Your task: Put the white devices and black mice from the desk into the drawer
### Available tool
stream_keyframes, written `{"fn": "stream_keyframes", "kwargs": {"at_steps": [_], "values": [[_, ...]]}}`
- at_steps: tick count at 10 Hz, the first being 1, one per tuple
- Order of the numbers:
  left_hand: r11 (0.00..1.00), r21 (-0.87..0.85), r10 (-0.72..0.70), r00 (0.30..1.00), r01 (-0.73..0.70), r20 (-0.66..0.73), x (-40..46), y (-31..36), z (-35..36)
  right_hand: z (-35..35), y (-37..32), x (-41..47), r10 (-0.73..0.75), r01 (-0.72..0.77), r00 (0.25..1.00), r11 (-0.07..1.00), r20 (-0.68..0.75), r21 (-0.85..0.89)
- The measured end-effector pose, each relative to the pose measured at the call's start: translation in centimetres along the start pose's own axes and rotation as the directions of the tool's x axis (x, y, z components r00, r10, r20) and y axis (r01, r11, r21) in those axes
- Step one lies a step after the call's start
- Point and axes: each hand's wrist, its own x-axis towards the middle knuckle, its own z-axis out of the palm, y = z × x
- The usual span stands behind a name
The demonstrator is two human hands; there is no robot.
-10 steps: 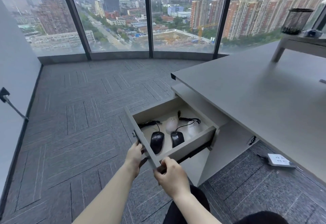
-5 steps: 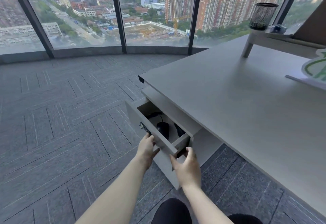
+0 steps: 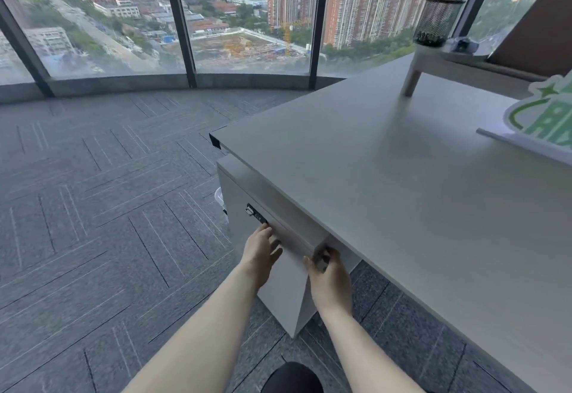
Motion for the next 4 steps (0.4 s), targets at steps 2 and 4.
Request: {"fn": "stream_keyframes", "kwargs": {"at_steps": [2,4], "values": [[0.997,0.078,0.011,0.998,-0.016,0.063,-0.4,0.3,0.3,0.3,0.3,0.4,0.014,-0.014,1.000,1.000,0.006,-0.018],[0.936,0.352,-0.035,0.992,-0.011,0.123,-2.2,0.8,-0.9,-1.1,-1.2,-0.2,0.088,-0.069,0.990,0.984,0.109,-0.165]]}}
